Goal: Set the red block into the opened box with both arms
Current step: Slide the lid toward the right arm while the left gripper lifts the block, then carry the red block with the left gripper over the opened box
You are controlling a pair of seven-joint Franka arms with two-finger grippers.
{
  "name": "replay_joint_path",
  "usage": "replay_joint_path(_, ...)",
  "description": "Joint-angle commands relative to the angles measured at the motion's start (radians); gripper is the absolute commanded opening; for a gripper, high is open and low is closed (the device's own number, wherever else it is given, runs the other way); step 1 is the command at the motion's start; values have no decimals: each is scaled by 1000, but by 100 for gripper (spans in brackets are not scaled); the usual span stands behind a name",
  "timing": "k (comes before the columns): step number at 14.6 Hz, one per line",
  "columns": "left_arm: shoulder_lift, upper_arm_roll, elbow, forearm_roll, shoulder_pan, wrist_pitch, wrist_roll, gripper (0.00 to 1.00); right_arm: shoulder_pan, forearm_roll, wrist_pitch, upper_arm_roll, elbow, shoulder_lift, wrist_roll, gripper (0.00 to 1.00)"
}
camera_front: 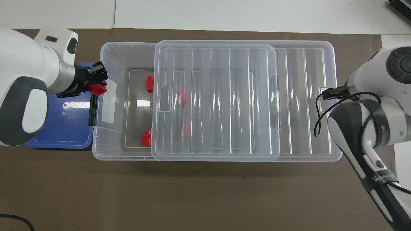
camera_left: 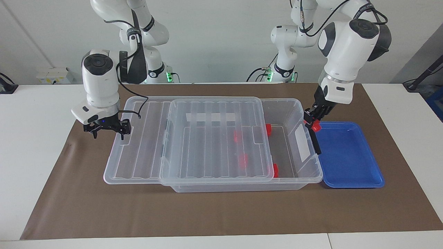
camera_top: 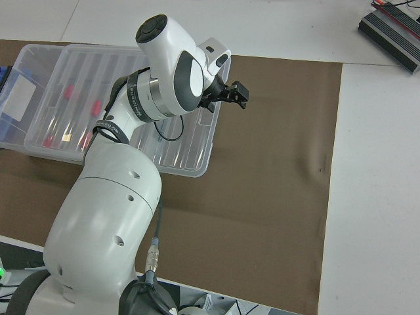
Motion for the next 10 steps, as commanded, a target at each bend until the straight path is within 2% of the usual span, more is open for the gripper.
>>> replay_joint_path(1, -46, 11, -60, -14, -14, 31, -10, 16, -26, -38, -28, 4, 4, -14, 14, 100)
replay_joint_path(5, -54, 8, -84, -32, -21, 60, -10, 16, -37, -38, -38, 2, 4, -15, -2, 100)
replay_joint_path(10, -43, 9, -158, -48, -77, 193, -95, 17, -45, -46, -39, 2, 4, -15, -2, 100)
